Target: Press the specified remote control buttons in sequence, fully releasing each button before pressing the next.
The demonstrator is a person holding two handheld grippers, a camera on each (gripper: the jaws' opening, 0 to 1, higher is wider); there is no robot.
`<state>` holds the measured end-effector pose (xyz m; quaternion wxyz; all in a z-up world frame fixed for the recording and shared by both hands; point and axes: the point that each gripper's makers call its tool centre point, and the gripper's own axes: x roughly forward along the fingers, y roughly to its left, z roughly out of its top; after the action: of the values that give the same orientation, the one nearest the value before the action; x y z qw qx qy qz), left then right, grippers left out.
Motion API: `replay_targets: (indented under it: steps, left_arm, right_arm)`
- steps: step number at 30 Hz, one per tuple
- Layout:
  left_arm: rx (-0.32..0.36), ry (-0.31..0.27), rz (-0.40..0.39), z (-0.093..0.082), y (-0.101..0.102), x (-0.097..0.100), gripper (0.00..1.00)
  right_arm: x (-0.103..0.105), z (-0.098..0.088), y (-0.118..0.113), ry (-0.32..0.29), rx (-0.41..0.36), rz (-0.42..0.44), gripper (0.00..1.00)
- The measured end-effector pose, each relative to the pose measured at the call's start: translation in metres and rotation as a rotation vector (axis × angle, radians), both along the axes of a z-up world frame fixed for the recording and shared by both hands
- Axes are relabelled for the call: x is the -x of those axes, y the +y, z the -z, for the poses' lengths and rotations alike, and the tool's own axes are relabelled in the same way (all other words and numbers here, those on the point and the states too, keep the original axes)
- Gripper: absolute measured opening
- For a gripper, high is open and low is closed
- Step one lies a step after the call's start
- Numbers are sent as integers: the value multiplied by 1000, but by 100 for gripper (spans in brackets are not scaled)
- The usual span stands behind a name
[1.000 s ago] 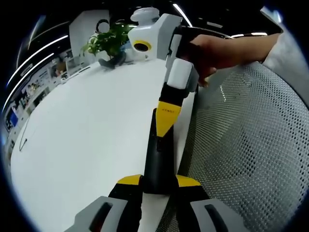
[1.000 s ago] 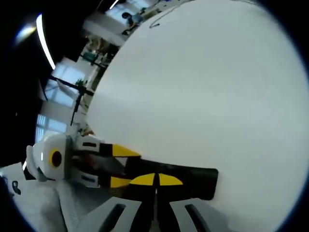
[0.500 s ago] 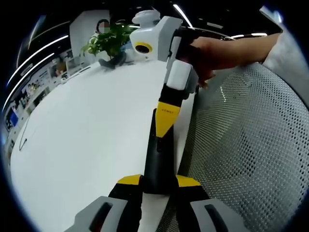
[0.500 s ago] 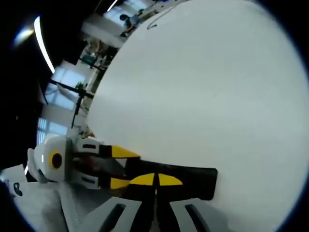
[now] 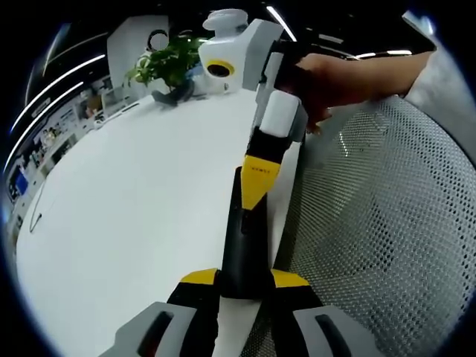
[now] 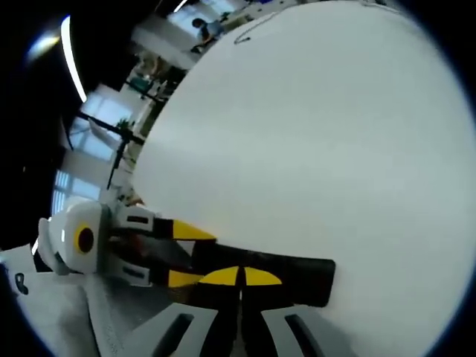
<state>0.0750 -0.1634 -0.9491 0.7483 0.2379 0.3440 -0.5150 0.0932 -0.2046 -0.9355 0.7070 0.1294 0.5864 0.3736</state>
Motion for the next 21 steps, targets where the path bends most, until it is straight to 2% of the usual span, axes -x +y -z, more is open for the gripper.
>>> replay_targets:
  steps: [4, 10, 21]
  left_arm:
    - [-1, 0, 1, 0, 0, 0, 25]
    - [-1, 0, 0, 0, 0, 0, 25]
    - [0, 0, -1, 0, 0, 0, 25]
  right_arm:
    - [1, -3, -1, 33, -29, 21, 0]
    - [4, -3, -1, 51, -27, 17, 0]
    - [11, 3, -3, 76, 9, -10, 0]
